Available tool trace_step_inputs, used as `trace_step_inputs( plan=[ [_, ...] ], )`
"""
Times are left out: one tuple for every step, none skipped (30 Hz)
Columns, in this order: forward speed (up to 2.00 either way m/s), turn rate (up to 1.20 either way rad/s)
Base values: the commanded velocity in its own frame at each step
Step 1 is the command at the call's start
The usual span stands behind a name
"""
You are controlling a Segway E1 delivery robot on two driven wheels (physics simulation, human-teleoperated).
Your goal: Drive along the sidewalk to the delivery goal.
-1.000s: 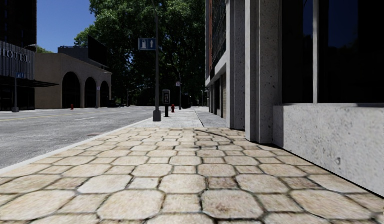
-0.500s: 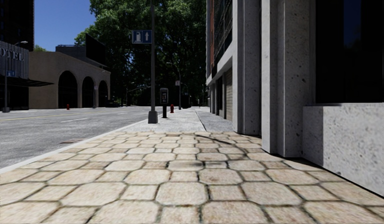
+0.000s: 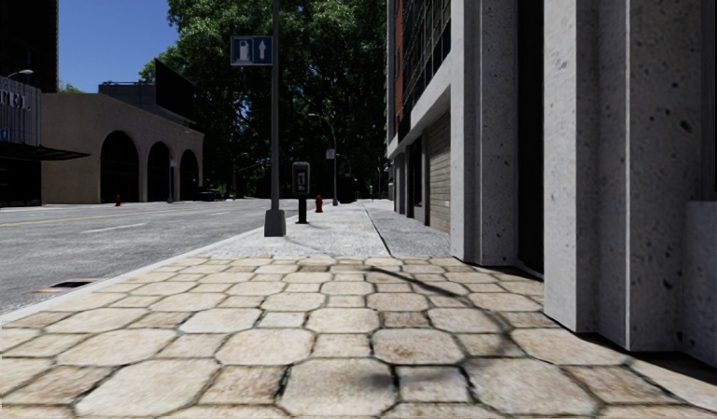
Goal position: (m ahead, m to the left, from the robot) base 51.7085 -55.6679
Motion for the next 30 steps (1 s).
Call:
trace_step_inputs(
  plan=[
    [1.98, 0.0],
    [1.98, 0.0],
    [1.98, 0.0],
    [1.98, 0.0],
    [1.98, 0.0],
    [1.98, 0.0],
    [1.98, 0.0],
    [1.98, 0.0],
    [1.98, 0.0],
    [1.98, 0.0],
    [1.98, 0.0],
    [1.98, 0.0],
    [1.98, 0.0],
    [1.98, 0.0],
    [1.98, 0.0],
    [1.98, 0.0],
    [1.98, 0.0],
    [1.98, 0.0],
    [1.98, 0.0],
    [1.98, 0.0],
    [1.98, 0.0],
    [1.98, 0.0],
    [1.98, 0.0],
    [1.98, 0.0],
    [1.98, 0.0],
    [1.98, 0.0],
    [1.98, 0.0],
    [1.98, 0.0],
    [1.98, 0.0],
    [1.98, 0.0]
  ],
)
